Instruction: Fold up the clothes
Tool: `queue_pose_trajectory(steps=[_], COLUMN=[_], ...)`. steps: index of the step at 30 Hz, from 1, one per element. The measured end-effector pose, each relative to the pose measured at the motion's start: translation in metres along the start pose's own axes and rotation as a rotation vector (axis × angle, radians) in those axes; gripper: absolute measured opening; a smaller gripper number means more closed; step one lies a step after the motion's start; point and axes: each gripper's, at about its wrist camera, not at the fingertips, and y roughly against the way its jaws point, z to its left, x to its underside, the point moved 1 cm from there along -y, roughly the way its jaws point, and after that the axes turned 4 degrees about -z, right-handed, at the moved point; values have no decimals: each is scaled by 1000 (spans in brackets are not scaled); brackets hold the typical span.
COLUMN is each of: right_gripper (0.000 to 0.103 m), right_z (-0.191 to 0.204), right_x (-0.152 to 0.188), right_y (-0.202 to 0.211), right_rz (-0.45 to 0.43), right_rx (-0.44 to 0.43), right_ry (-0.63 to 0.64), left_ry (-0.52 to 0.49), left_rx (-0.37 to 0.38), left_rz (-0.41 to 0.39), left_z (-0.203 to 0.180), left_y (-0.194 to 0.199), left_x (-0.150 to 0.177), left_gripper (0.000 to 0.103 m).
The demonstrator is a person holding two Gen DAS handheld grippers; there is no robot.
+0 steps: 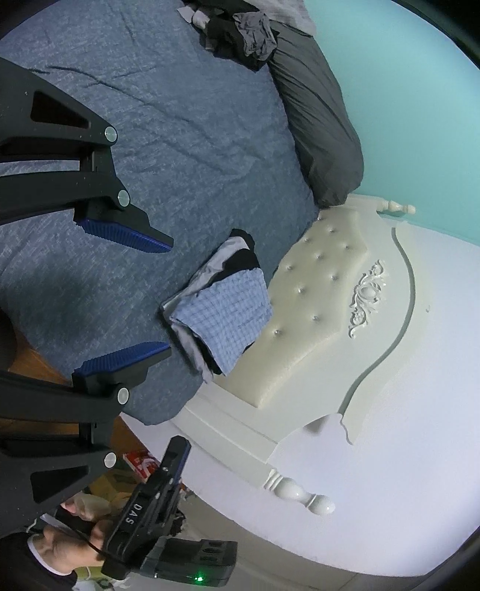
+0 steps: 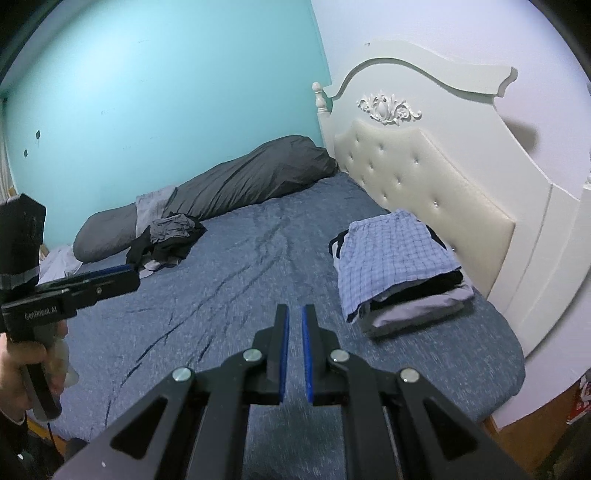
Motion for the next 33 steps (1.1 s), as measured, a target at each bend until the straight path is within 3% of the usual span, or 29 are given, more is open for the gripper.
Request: queue_pose_trajectory(steps=[14, 17, 20, 28, 30, 33], right_gripper=[7, 7, 7, 7, 7, 7], right_z=[16, 19, 22, 28, 29, 30], right_x=[25, 28, 31, 35, 36, 36], right_y=[30, 35, 38, 42, 43, 45], right_rz=[-7, -6, -6, -12, -14, -16], right_rx=[18, 14, 12, 9, 6, 10], right_ry=[-13, -14, -10, -7, -5, -2], left_ry=[-13, -24, -26, -52, -56, -57], left_rx=[-19, -39, -44, -65, -60, -52], left_rz=[-1, -16, -31, -52, -61, -67], left_z=[-8, -9, -10, -17, -19, -21], left_y=[20, 26, 31, 40, 43, 46], left_x=[21, 26, 28, 31, 31, 31], left_gripper=[66, 72, 86, 95, 103, 103])
